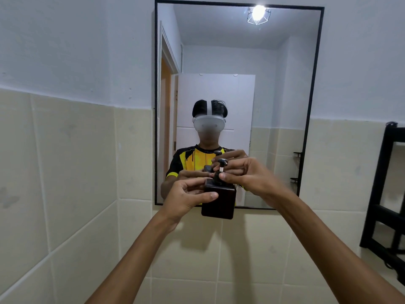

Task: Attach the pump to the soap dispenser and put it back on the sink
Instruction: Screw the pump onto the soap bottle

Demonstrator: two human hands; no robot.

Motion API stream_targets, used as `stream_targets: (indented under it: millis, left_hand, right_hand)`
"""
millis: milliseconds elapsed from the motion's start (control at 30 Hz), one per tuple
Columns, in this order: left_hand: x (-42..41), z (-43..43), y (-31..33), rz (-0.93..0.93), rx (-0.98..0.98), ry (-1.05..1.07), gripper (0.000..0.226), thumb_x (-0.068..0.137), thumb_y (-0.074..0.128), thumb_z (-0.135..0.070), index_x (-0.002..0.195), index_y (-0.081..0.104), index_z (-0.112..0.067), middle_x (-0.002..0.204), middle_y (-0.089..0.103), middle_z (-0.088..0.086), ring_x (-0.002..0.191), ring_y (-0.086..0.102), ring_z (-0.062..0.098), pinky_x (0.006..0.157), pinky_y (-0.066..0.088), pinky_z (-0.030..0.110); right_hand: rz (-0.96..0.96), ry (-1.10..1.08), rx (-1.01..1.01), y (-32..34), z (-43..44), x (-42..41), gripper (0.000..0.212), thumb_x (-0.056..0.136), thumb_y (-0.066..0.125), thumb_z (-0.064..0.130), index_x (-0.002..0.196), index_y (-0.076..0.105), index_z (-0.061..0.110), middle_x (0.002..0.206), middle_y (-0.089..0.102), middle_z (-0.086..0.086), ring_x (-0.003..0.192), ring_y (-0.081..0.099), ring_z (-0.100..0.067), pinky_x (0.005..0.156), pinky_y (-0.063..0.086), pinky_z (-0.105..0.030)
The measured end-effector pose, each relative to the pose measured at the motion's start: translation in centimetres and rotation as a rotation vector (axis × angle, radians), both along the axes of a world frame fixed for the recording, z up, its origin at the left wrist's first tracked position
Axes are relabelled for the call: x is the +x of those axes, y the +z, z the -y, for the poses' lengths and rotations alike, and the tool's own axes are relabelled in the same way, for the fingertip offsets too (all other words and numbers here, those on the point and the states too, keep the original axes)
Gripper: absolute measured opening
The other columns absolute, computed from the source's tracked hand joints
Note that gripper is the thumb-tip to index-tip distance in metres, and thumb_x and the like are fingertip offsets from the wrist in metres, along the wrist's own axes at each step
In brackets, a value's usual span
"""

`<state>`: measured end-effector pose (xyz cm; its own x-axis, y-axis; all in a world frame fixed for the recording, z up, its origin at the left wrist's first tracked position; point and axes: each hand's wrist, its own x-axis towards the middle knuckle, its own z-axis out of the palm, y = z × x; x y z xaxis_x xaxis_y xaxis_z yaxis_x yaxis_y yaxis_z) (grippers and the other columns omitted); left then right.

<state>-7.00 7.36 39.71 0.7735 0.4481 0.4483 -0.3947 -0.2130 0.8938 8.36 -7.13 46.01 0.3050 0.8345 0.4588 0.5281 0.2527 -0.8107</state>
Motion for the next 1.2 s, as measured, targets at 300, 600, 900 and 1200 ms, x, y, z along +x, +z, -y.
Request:
stream_targets:
  millis: [300,600,900,1200]
  left_hand:
    - [0.5,0.1,0.3,0.031,0.037,0.109,0.055,0.069,0.087,0.000,0.121,0.071,-0.004,0.105,0.079,0.009,0.093,0.077,0.018,0.082,0.061,0.027]
    - [1.0,0.9,0.1,0.026,0.046,0.165,0.056,0.067,0.090,-0.002,0.120,0.072,-0.006,0.107,0.079,0.012,0.101,0.077,0.023,0.084,0.062,0.032]
    - [-0.5,1.2,0.6,-0.062,0.077,0.103,0.053,0.078,0.082,-0.008,0.129,0.067,-0.013,0.112,0.075,-0.012,0.105,0.071,-0.004,0.081,0.055,0.011]
    - [-0.6,3.0,-1.0,-0.061,0.268,0.297,0.079,0.053,0.094,-0.048,0.124,0.068,-0.024,0.113,0.076,-0.007,0.110,0.069,0.005,0.095,0.055,0.025]
  right_hand:
    - [0.019,-0.115,0.093,-0.2,-0.2,-1.0,0.016,0.084,0.078,0.010,0.096,0.080,0.021,0.089,0.083,0.004,0.095,0.077,-0.008,0.082,0.058,-0.024]
    - [0.086,-0.205,0.130,-0.5,0.2,-1.5,0.016,0.086,0.078,0.010,0.091,0.079,0.025,0.094,0.082,-0.001,0.096,0.077,-0.012,0.086,0.060,-0.031]
    - [0.065,-0.195,0.080,0.5,1.0,-1.2,0.023,0.077,0.085,0.015,0.100,0.081,0.012,0.094,0.082,-0.004,0.095,0.078,-0.019,0.088,0.062,-0.037]
    - [0.068,-0.299,0.144,-0.2,0.2,-1.8,0.028,0.067,0.092,0.025,0.088,0.081,0.011,0.076,0.078,0.000,0.072,0.072,-0.011,0.073,0.061,-0.037]
